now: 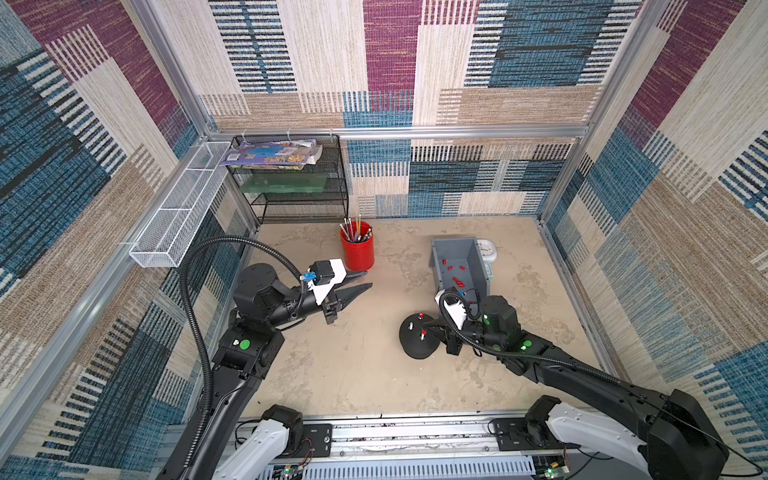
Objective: Cover the protruding screws with screw protection sleeves
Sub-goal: Attach the screw protection sleeve to the screw.
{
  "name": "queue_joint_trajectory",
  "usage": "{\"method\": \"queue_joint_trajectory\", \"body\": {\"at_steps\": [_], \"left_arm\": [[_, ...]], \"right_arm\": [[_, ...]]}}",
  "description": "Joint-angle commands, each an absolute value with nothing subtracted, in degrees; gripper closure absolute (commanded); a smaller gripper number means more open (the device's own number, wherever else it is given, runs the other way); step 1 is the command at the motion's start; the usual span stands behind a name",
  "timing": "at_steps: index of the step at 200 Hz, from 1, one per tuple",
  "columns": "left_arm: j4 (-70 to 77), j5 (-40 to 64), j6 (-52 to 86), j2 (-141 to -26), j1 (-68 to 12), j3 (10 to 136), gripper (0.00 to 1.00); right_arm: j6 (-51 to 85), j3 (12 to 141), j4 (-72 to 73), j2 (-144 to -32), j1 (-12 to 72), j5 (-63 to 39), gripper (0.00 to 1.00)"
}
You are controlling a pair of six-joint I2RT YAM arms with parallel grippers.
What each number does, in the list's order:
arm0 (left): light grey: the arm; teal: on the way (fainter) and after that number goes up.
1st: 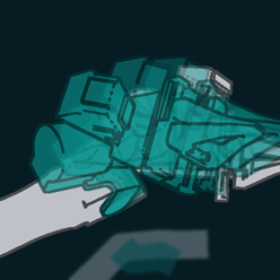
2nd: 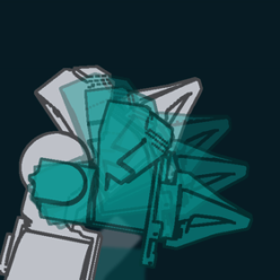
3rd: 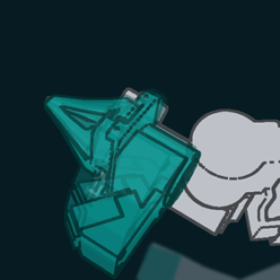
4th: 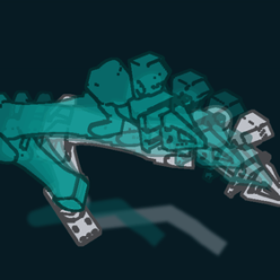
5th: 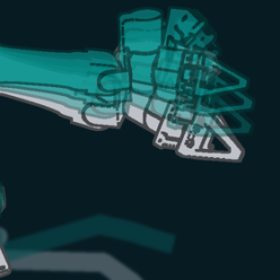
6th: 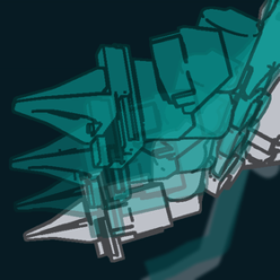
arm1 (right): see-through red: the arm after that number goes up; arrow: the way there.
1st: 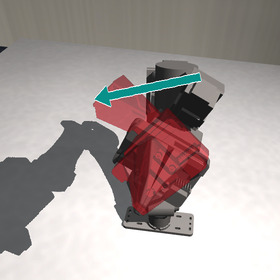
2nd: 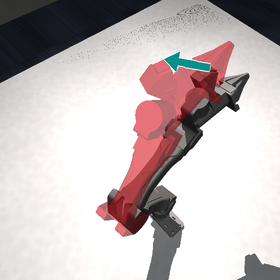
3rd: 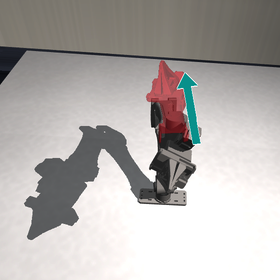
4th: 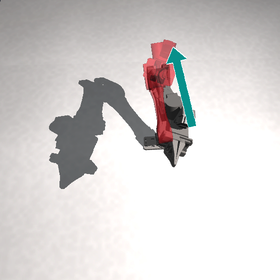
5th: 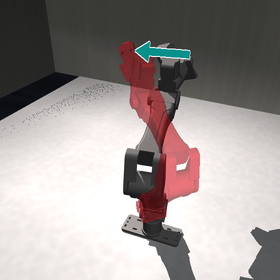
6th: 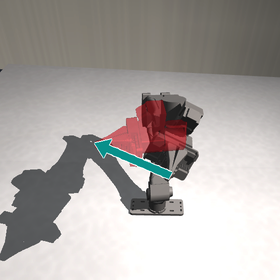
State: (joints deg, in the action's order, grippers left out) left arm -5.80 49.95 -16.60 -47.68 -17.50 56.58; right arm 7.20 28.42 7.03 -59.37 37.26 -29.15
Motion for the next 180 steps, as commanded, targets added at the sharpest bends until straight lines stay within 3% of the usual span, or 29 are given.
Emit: {"method": "queue_joint_trajectory", "body": {"at_steps": [1,180], "left_arm": [[-4.7,51.2,-16.5,-47.6,-17.4,56.6,0.73],[-4.8,51.5,-16.7,-47.5,-17.5,56.6,0.73]], "right_arm": [[6.7,28.3,9.3,-60.0,37.2,-30.4,1.0],[6.6,27.6,9.5,-60.9,36.4,-30.9,1.0]]}}
